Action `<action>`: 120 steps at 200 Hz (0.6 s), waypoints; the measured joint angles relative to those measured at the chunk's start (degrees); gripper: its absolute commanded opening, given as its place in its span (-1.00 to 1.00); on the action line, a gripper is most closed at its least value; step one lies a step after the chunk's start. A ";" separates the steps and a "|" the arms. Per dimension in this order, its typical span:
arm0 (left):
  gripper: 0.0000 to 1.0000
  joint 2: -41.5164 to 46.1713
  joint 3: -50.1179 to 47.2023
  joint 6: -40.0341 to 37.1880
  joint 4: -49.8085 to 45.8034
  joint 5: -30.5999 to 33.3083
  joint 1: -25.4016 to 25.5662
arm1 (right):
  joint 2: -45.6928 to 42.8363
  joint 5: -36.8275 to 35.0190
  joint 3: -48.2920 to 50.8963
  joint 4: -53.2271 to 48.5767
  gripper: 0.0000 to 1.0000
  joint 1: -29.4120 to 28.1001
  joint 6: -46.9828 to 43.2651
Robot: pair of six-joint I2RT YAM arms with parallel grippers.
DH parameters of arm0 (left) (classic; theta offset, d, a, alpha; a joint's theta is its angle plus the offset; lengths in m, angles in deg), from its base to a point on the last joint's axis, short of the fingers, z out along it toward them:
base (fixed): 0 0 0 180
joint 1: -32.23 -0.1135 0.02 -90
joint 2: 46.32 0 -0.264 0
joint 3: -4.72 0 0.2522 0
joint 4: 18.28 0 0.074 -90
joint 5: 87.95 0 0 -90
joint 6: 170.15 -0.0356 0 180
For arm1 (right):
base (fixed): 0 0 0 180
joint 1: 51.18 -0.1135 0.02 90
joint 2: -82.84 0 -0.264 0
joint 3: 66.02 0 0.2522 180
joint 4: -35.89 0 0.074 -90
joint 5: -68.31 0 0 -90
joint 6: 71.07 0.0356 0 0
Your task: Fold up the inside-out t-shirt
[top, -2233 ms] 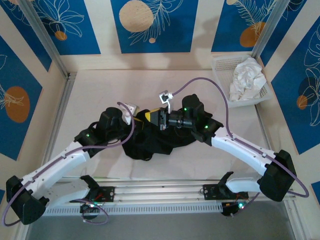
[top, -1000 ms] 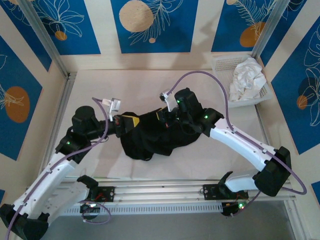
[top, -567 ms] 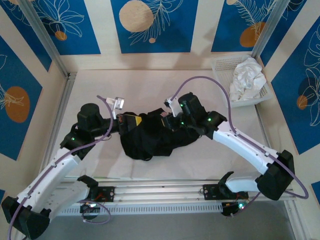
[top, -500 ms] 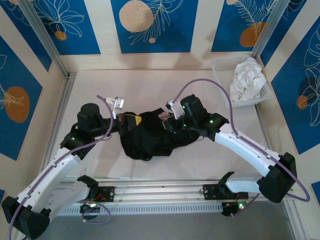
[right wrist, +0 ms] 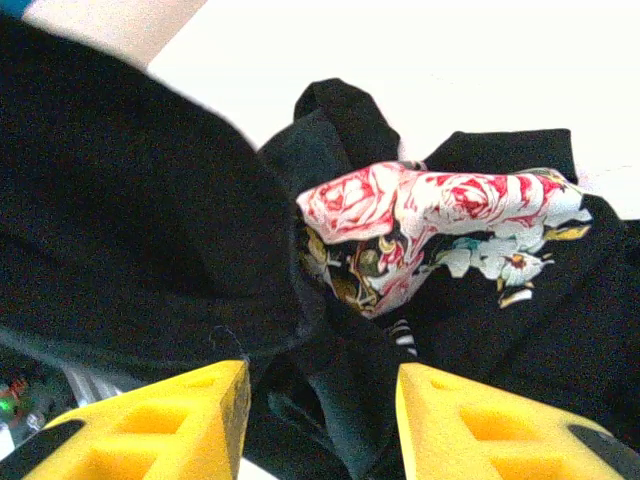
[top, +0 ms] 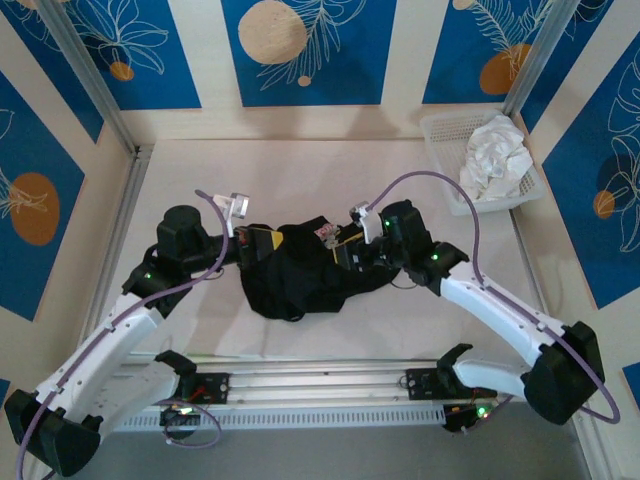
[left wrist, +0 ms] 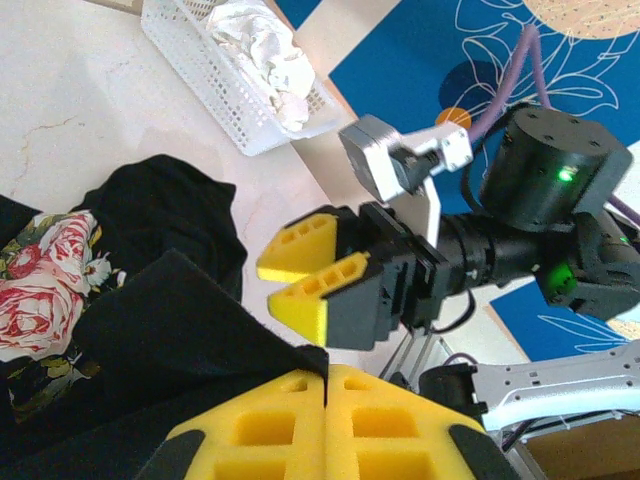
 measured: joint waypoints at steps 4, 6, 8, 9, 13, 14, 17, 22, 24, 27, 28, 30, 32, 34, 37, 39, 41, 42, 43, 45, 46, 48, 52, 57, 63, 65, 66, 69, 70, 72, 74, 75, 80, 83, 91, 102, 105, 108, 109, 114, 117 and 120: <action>-1.00 0.00 0.00 -0.04 0.00 0.00 0.00 | 0.74 0.68 -0.04 0.74 -0.09 0.17 0.33; -1.00 0.00 0.00 -0.04 0.00 0.00 0.00 | 1.16 1.11 -0.09 1.01 -0.08 0.22 0.57; -1.00 0.00 0.00 -0.04 0.00 0.00 0.00 | 1.55 1.44 -0.11 1.27 -0.08 0.31 0.76; -1.00 0.00 0.00 -0.04 0.00 0.00 0.00 | 1.68 1.53 -0.13 1.38 -0.07 0.31 0.83; -1.00 0.00 0.00 -0.07 0.02 0.00 0.00 | 2.47 2.23 -0.17 1.92 -0.07 0.33 1.14; -1.00 0.00 0.00 -0.04 0.00 -0.02 0.00 | 2.75 2.54 -0.22 2.05 -0.07 0.33 1.25; -1.00 0.00 0.00 -0.07 0.00 -0.02 0.00 | 3.37 2.99 -0.28 2.40 -0.07 0.33 1.40; -1.00 0.00 0.00 -0.11 0.00 0.00 0.00 | 4.33 3.72 -0.48 2.78 -0.07 0.33 1.77; -1.00 0.00 0.00 -0.13 0.00 0.00 0.00 | 4.81 4.02 -0.57 2.95 -0.07 0.33 1.84; -1.00 0.00 0.00 -0.20 0.00 -0.02 0.00 | 5.46 4.44 -0.72 3.17 -0.07 0.33 2.14; -1.00 0.00 0.00 -0.20 0.00 -0.02 0.00 | 5.62 4.52 -0.76 3.21 -0.07 0.33 2.16; -1.00 0.00 0.00 -0.20 0.00 -0.02 0.00 | 6.05 4.76 -0.90 3.28 -0.07 0.33 2.16; -1.00 0.00 0.00 -0.20 0.02 -0.02 0.00 | 6.40 4.94 -0.98 3.43 -0.07 0.33 2.27; -1.00 0.00 0.00 -0.20 0.02 -0.02 0.00 | 6.80 5.22 -1.09 3.56 -0.07 0.33 2.45; -1.00 0.00 0.00 -0.22 0.00 -0.02 0.00 | 7.34 5.55 -1.22 3.72 -0.07 0.33 2.58; -1.00 0.00 0.00 -0.22 0.02 -0.02 0.00 | 7.76 5.81 -1.33 3.85 -0.07 0.33 2.60; -1.00 0.00 0.00 -0.22 0.00 -0.02 0.00 | 7.98 5.92 -1.40 3.91 -0.08 0.33 2.67; -1.00 0.00 0.00 -0.22 0.02 -0.02 0.00 | 8.22 6.01 -1.49 3.93 -0.08 0.33 2.80; -1.00 0.00 0.00 -0.22 0.02 -0.02 0.00 | 8.33 6.08 -1.53 3.96 -0.09 0.33 2.80; -1.00 0.00 0.00 -0.22 0.02 -0.02 0.00 | 8.66 6.23 -1.62 4.07 -0.09 0.33 2.82; -1.00 0.00 0.00 -0.22 0.02 -0.02 0.00 | 8.76 6.27 -1.64 4.09 -0.09 0.33 2.82; -1.00 0.00 0.00 -0.22 0.00 -0.02 0.00 | 9.07 6.47 -1.73 4.20 -0.11 0.33 2.97; -1.00 0.00 0.00 -0.22 0.02 -0.02 0.00 | 9.60 6.71 -1.88 4.35 -0.13 0.33 3.02; -1.00 0.00 0.00 -0.24 0.02 -0.02 0.00 | 10.05 6.99 -1.95 4.52 -0.18 0.33 3.26; -1.00 0.00 0.00 -0.24 0.02 -0.02 0.00 | 10.51 7.21 -2.01 4.87 -0.25 0.35 3.56; -1.00 0.00 0.00 -0.26 0.02 -0.02 0.00 | 10.64 7.26 -2.01 4.98 -0.28 0.39 3.39; -1.00 0.00 0.00 -0.26 0.02 -0.04 0.00 | 10.69 7.28 -2.01 5.05 -0.29 0.42 3.43; -1.00 0.00 0.00 -0.26 0.02 -0.02 0.00 | 10.80 7.32 -2.01 5.11 -0.33 0.48 3.87; -1.00 0.00 0.00 -0.26 0.02 -0.04 0.00 | 10.82 7.39 -2.01 5.18 -0.35 0.50 3.82; -1.00 0.00 0.00 -0.28 0.02 -0.02 0.00 | 10.86 7.41 -2.01 5.31 -0.37 0.50 3.67; -1.00 0.00 0.00 -0.37 0.02 -0.04 0.00 | 10.91 7.48 -2.01 5.38 -0.40 0.50 3.89; -1.00 0.00 0.00 -0.42 0.02 -0.02 0.00 | 10.93 7.48 -2.01 5.40 -0.42 0.52 4.11; -1.00 0.00 0.00 -0.48 0.02 -0.02 0.00 | 10.93 7.48 -2.03 5.62 -0.49 0.61 4.13; -1.00 0.00 0.00 -0.55 0.02 -0.02 0.00 | 10.91 7.48 -2.05 5.66 -0.54 0.66 4.48; -1.00 0.00 0.00 -0.66 0.00 -0.02 0.00 | 10.91 7.48 -2.21 5.90 -0.68 0.85 4.48; -1.00 0.00 0.00 -0.66 0.00 -0.02 0.00 | 10.88 7.41 -2.36 6.10 -0.83 1.22 5.20; -1.00 0.00 0.00 -0.68 0.00 -0.02 0.00 | 10.84 7.43 -2.38 6.14 -0.87 1.38 4.85; -1.00 0.00 0.00 -0.68 0.00 0.00 0.00 | 10.80 7.43 -2.38 6.14 -0.90 1.51 5.29; -1.00 0.00 0.00 -0.68 0.02 -0.02 0.00 | 10.78 7.41 -2.38 6.12 -0.91 1.53 5.40; -1.00 0.00 0.00 -0.68 0.02 0.00 0.00 | 10.62 7.37 -2.40 6.01 -0.95 1.81 5.29; -1.00 0.00 0.00 -0.68 0.00 0.00 0.00 | 10.51 7.30 -2.40 5.77 -0.97 1.95 5.49; -1.00 0.00 0.00 -0.68 0.00 0.02 0.00 | 10.32 7.19 -2.40 5.62 -0.98 2.12 5.42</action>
